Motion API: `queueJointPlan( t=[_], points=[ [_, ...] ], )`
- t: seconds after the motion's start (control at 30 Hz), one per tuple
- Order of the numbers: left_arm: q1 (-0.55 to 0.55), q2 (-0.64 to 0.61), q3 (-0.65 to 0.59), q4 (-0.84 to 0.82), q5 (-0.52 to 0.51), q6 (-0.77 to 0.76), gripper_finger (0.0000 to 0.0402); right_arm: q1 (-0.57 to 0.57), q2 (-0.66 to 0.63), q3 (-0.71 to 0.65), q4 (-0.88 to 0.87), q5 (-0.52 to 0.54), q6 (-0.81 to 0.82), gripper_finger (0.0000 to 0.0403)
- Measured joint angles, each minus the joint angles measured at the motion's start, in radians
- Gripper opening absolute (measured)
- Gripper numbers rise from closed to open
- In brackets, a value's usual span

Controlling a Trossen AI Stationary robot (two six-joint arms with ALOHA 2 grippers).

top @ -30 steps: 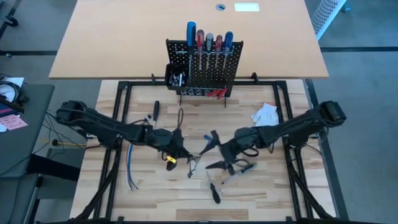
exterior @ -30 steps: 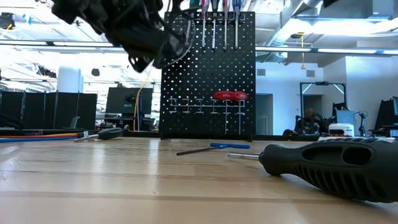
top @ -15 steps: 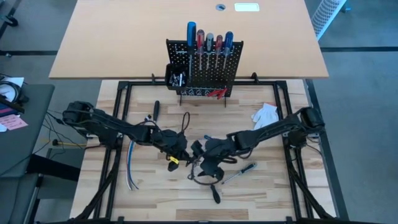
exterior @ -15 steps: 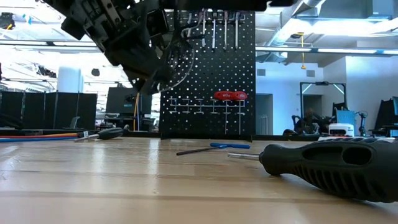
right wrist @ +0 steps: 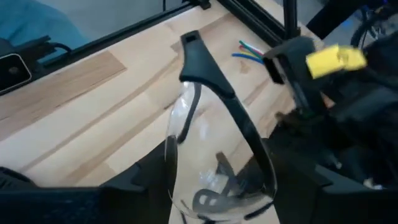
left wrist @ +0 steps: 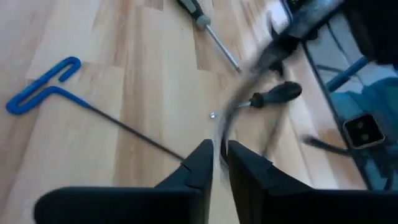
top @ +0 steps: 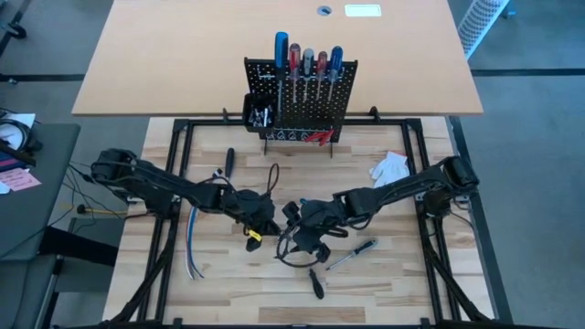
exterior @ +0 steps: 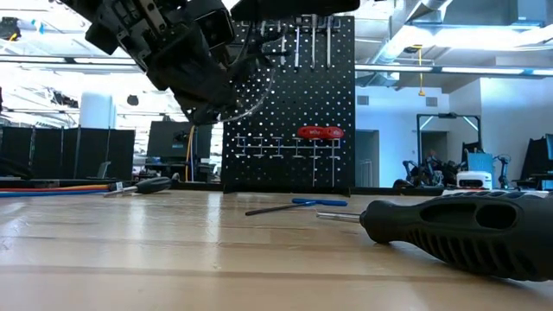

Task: Hang tools onto peg board
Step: Hang the black safety glasses into the black bin on the black pegboard

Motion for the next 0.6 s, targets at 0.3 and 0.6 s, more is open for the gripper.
queueJointPlan(
  t=[0.3, 0.6],
  points=[
    [-0.031, -0.112, 0.0, -0.256, -0.231, 0.079, 0.0086, -0.011, 0.0, -0.06, -0.045, 0.043, 0.178, 0.0205],
    [-0.269, -0.067, 0.0, -0.22, -0.656, 0.172, 0.0079, -0.04, -0.241, -0.356, 0.222, 0.214, 0.357, 0.0205]
  ],
)
